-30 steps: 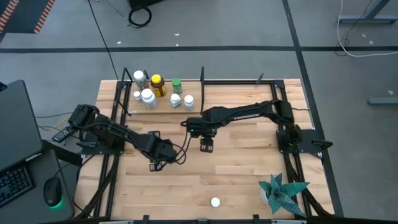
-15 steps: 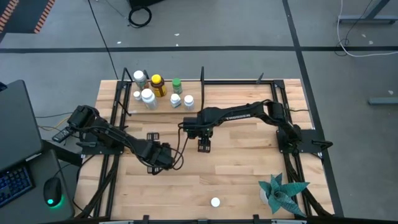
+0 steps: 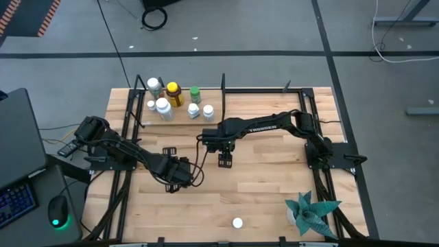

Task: Pick and place medicine bottles onto shelf by color
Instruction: Put the orange pill bottle on the shelf

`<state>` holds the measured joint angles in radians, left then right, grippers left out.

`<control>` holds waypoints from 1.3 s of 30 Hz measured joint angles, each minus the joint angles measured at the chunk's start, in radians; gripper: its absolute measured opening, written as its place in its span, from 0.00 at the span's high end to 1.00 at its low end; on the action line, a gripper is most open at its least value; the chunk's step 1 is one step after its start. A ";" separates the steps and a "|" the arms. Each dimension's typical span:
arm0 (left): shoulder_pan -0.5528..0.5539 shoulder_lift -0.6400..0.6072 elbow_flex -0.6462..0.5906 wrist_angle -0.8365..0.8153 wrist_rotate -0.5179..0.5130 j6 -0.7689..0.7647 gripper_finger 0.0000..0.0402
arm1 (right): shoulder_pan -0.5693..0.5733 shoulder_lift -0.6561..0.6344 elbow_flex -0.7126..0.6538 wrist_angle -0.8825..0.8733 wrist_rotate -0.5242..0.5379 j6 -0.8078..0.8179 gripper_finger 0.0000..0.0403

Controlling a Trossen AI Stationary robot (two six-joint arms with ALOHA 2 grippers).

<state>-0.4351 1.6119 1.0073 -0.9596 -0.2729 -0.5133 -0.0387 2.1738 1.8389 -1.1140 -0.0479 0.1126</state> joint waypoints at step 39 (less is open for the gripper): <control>-0.002 0.000 0.000 0.015 0.000 -0.034 0.57 | 0.003 0.001 0.208 -0.145 0.028 0.016 0.21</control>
<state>-0.4368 1.6115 1.0069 -0.9443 -0.2726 -0.5472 -0.0357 2.1746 2.0472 -1.2585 -0.0198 0.1287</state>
